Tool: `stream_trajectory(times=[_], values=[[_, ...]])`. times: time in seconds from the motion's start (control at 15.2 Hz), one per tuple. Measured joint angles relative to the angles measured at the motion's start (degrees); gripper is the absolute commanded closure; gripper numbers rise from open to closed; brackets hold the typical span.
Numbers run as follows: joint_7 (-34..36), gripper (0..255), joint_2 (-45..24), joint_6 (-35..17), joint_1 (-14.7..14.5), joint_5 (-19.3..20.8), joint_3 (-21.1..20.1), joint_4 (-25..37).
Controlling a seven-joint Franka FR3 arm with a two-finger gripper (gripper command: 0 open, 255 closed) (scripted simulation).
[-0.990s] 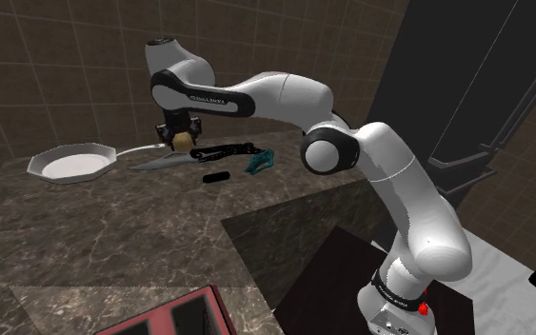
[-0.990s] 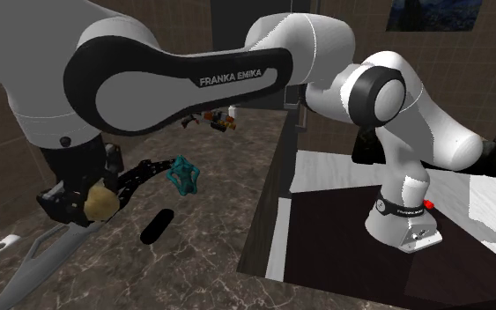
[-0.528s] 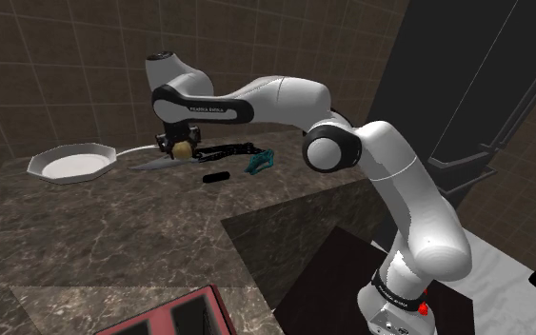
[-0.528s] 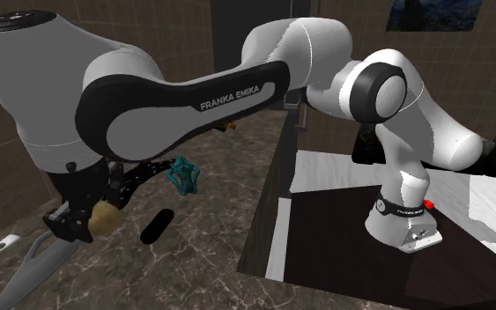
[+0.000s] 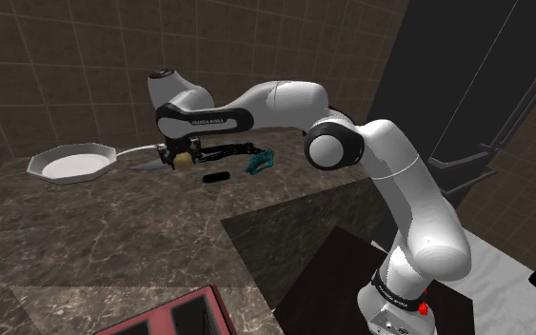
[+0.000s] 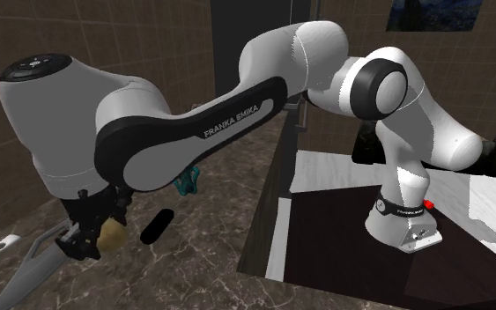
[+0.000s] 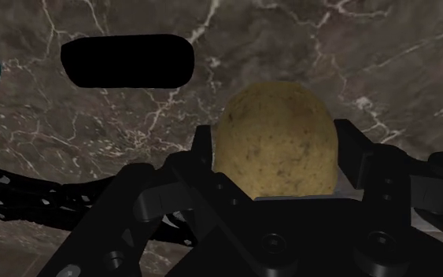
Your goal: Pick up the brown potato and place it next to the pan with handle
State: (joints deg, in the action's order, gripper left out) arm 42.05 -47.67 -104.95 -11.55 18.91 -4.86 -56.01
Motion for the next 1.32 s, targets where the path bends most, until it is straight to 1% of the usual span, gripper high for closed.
stream_trajectory(times=[0.53, 0.92, 0.99, 1.32], values=[[1.22, 255, -1.52, -4.53, 0.18, 0.43, 0.16, -3.17], [1.35, 255, -1.51, -5.03, 0.22, 0.48, 0.18, -3.66], [1.35, 0, -1.51, -5.04, 0.22, 0.48, 0.18, -3.66], [1.35, 0, -1.51, -5.04, 0.22, 0.48, 0.18, -3.66]])
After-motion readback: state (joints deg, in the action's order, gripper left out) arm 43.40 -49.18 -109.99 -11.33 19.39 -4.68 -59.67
